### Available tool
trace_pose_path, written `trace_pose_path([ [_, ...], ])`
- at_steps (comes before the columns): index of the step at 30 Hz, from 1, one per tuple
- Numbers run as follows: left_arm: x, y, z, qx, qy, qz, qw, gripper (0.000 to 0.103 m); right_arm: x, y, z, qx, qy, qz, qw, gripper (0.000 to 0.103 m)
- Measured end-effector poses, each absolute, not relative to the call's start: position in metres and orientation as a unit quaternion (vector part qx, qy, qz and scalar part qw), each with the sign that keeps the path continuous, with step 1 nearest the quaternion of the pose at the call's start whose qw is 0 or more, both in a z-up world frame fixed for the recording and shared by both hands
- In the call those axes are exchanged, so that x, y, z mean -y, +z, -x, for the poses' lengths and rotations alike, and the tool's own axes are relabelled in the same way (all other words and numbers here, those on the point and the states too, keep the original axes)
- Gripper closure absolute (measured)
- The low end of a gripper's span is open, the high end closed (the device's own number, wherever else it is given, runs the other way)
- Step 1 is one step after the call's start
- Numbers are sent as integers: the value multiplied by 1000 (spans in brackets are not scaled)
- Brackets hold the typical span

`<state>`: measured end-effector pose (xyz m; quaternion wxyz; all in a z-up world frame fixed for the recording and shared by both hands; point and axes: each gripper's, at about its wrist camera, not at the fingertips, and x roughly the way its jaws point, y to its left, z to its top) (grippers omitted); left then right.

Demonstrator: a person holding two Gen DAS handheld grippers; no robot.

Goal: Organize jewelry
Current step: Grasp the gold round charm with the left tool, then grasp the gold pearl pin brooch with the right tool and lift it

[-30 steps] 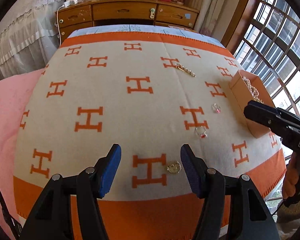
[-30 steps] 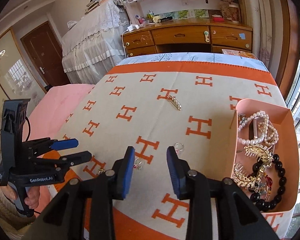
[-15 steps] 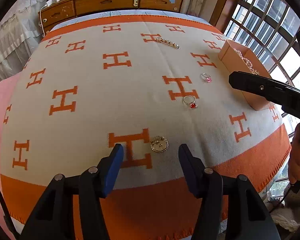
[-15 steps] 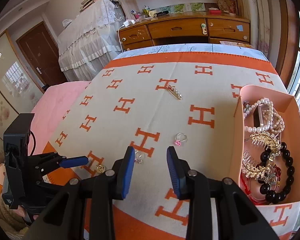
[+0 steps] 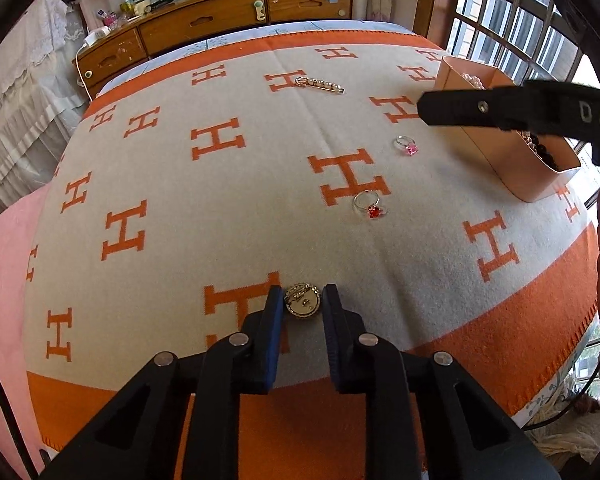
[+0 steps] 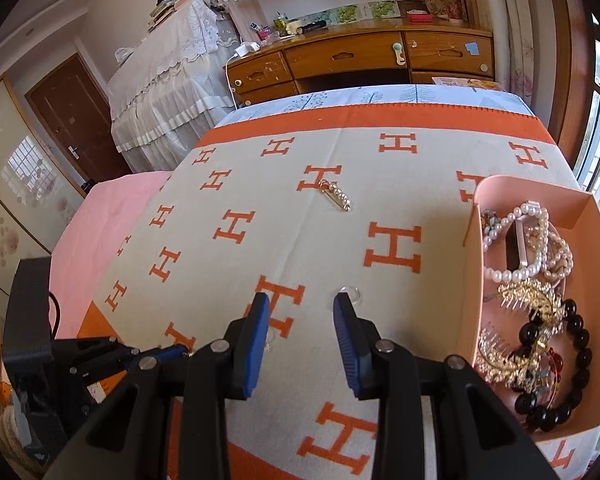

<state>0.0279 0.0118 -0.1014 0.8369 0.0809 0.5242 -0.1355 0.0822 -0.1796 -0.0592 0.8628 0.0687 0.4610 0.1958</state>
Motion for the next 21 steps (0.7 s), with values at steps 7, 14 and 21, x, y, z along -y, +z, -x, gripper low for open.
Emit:
trace_pose_path([
  [7, -29, -101, -39, -533, -125, -37, 836, 86, 164, -49, -139, -475, 190, -44, 858, 69],
  [14, -52, -100, -40, -533, -118, 0, 838, 86, 147, -64, -200, -524, 183, -33, 831, 70],
  [21, -68, -100, -41, -532, -115, 21, 839, 86, 126, -93, -222, -563, 171, 19, 808, 70],
])
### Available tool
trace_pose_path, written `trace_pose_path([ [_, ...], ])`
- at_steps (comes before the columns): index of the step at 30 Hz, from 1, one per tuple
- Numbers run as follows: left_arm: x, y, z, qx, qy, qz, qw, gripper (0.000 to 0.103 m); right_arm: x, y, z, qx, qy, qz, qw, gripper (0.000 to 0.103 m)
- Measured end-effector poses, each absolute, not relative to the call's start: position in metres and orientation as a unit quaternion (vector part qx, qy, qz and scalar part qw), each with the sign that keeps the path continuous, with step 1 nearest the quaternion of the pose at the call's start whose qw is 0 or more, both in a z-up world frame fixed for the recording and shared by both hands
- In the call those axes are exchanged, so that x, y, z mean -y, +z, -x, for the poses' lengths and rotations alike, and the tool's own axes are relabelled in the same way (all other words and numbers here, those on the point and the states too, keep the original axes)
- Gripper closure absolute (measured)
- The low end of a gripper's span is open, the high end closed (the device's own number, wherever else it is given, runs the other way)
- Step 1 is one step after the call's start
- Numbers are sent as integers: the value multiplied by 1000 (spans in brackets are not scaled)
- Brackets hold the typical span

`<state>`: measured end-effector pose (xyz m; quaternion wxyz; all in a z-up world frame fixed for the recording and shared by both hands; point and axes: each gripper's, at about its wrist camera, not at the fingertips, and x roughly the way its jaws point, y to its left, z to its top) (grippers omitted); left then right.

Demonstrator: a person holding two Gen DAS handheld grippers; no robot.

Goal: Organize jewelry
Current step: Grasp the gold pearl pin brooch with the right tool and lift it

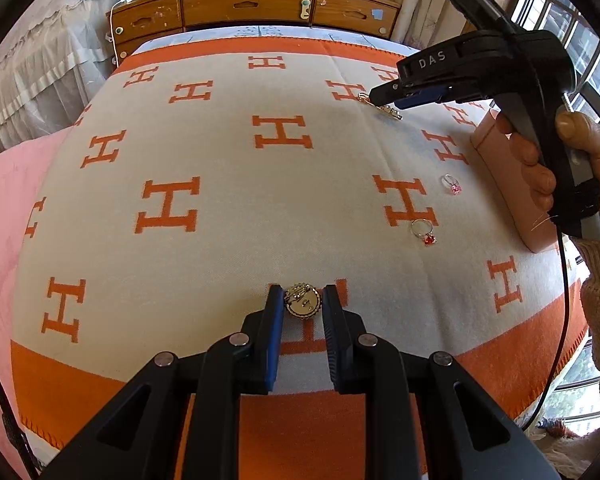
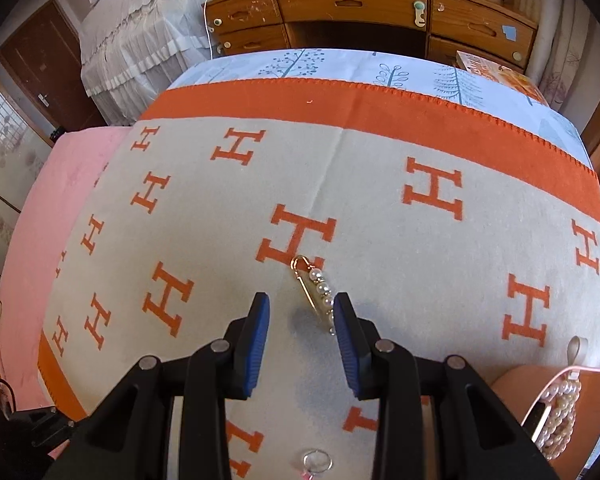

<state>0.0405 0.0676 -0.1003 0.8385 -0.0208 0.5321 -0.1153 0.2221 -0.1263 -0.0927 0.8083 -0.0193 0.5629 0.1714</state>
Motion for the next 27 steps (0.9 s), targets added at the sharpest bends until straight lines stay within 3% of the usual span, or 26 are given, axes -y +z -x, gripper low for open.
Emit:
trace_pose_path([
  [8, -76, -101, -43, -533, -117, 36, 837, 86, 128, -103, -235, -573, 158, 39, 803, 72],
  [12, -79, -101, -44, -535, -116, 43, 836, 86, 125, -103, -233, -566, 145, 71, 808, 87],
  [16, -78, -100, -44, -533, -115, 46, 837, 86, 115, -104, -224, -555, 146, 112, 811, 96],
  [21, -78, -97, -42, -531, -111, 47, 839, 86, 107, -103, -216, -541, 134, 136, 819, 96],
  [27, -78, -91, -42, -526, -107, 49, 842, 86, 119, -83, -200, -527, 157, 80, 832, 96],
])
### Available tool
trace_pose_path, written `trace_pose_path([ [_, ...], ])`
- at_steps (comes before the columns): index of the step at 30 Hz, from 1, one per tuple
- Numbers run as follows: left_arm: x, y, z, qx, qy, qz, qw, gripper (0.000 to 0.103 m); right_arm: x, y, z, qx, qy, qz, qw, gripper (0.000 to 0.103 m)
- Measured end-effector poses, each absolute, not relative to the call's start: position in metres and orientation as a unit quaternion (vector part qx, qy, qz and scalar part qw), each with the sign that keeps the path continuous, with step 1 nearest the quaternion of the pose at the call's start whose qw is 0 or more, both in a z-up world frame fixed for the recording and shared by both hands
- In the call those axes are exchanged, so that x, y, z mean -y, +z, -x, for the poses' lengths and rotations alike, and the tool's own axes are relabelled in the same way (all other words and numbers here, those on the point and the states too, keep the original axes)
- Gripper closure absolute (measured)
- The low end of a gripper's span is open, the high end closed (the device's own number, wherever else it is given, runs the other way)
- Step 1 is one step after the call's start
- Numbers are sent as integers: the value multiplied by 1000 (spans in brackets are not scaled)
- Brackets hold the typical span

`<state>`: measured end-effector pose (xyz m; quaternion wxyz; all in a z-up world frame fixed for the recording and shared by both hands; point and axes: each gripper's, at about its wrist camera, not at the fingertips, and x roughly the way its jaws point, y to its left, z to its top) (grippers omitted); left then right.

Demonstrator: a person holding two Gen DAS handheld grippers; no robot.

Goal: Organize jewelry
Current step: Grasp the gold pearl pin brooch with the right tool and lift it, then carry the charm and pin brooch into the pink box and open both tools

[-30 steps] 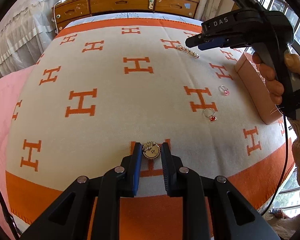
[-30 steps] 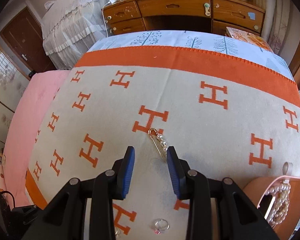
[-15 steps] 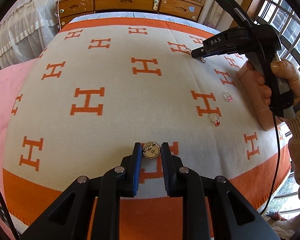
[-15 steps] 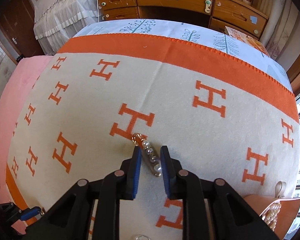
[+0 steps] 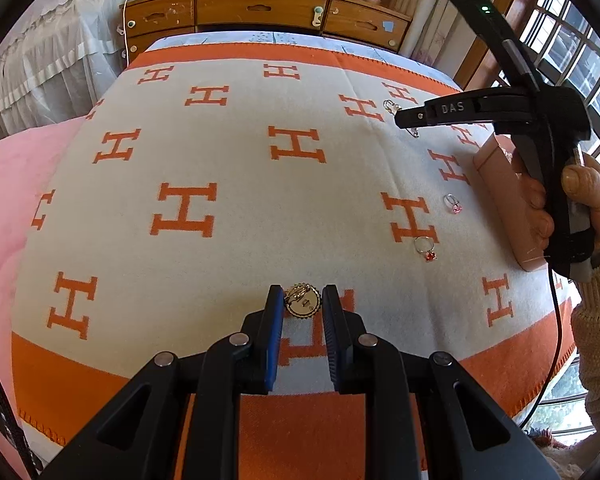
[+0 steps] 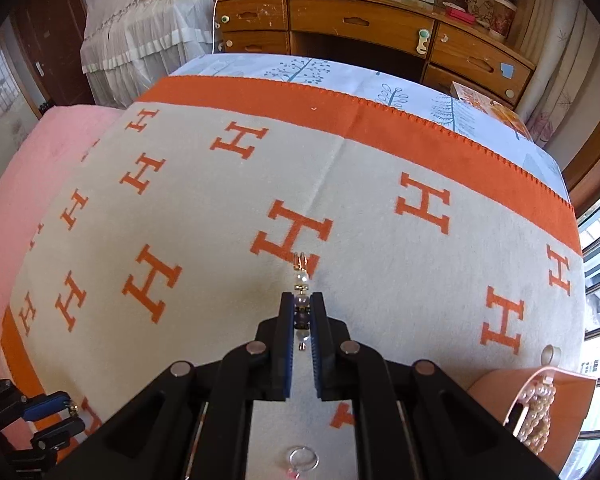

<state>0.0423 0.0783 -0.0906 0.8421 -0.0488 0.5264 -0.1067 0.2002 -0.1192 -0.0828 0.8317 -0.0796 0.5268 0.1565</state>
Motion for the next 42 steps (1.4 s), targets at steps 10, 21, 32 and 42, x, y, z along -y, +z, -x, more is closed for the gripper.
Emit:
trace_pose_path([
  [10, -47, -55, -57, -504, -142, 26, 852, 86, 194, -17, -139, -466, 175, -26, 867, 96],
  [21, 76, 4, -99, -454, -254, -18, 853, 86, 324, 12, -104, -436, 69, -112, 890, 96],
  [32, 173, -21, -146, -512, -312, -11, 800, 86, 359, -39, -110, -487, 38, -152, 859, 96],
  [42, 188, -42, -155, -531, -309, 2, 789, 86, 347, -49, -115, -497, 26, -117, 860, 95],
])
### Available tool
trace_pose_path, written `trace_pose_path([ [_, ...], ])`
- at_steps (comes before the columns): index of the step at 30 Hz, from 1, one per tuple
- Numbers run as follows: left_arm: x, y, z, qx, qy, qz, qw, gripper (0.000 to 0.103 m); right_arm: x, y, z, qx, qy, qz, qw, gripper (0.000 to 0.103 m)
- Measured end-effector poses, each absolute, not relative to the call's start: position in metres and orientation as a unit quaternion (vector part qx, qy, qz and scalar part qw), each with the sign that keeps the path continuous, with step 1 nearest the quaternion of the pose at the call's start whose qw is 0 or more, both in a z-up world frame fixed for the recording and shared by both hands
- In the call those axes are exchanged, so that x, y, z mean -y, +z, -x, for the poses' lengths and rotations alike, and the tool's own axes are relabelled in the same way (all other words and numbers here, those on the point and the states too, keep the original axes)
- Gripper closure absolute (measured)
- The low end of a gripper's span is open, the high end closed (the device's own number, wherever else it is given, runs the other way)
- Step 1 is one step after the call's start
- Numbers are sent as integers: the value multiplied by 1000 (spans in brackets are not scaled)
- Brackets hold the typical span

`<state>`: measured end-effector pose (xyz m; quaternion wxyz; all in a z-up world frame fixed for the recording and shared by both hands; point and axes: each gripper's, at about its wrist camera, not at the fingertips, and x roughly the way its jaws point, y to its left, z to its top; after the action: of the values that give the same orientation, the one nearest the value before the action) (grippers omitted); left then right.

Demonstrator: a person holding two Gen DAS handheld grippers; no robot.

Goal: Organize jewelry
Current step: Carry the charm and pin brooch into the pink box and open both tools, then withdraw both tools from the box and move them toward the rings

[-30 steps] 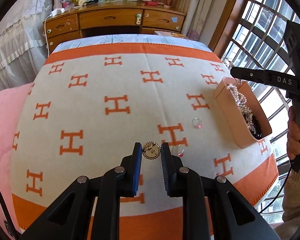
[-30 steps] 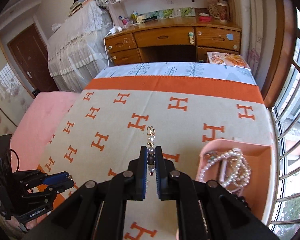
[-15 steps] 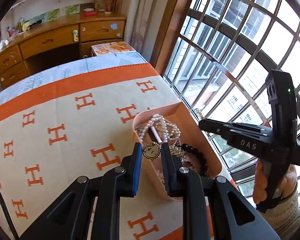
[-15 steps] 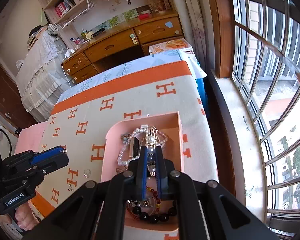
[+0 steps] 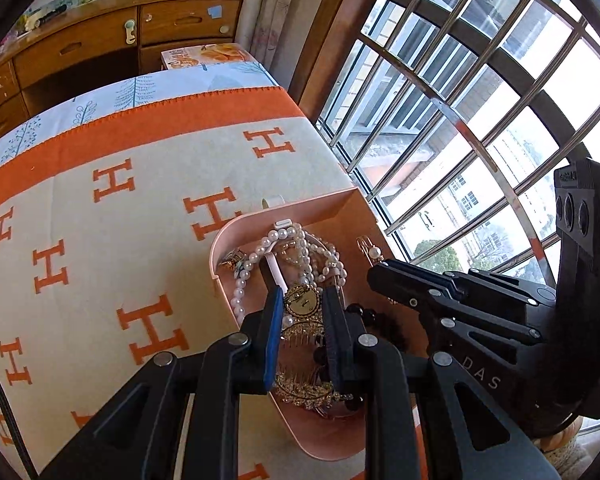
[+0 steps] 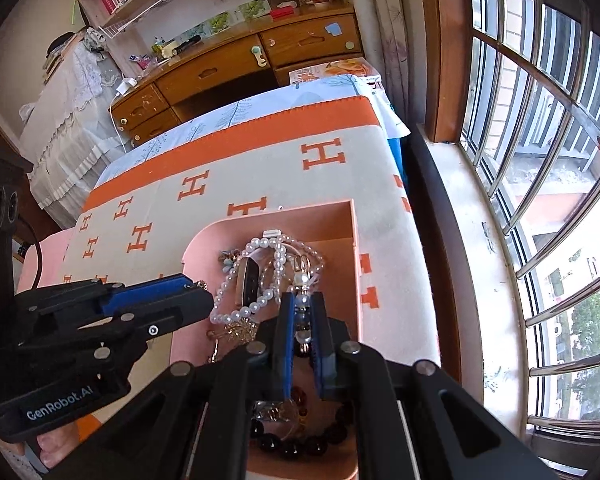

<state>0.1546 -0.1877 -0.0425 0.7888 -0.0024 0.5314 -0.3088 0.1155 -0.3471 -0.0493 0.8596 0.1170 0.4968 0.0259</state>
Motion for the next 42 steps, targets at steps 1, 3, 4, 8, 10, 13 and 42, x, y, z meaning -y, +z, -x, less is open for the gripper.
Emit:
trace_pose_path([
  [1, 188, -43, -155, -532, -309, 2, 789, 86, 346, -49, -115, -495, 25, -116, 861, 95],
  [3, 189, -44, -155, -530, -305, 1, 791, 82, 345, -50, -114, -493, 28, -115, 862, 95],
  [4, 189, -44, -155, -529, -303, 0, 793, 79, 345, -49, -113, -492, 31, -115, 862, 95],
  [8, 183, -39, -152, -515, -295, -2, 805, 57, 341, -49, -112, -494, 43, -116, 861, 90],
  [10, 178, -35, -149, -505, -291, -3, 813, 49, 341, -47, -110, -493, 43, -116, 861, 84],
  [13, 166, -29, -146, -496, -286, 4, 820, 35, 340, -44, -106, -491, 44, -122, 862, 79],
  [42, 7, -30, -81, -455, -160, 14, 876, 20, 219, -13, -48, -436, 115, -59, 891, 79],
])
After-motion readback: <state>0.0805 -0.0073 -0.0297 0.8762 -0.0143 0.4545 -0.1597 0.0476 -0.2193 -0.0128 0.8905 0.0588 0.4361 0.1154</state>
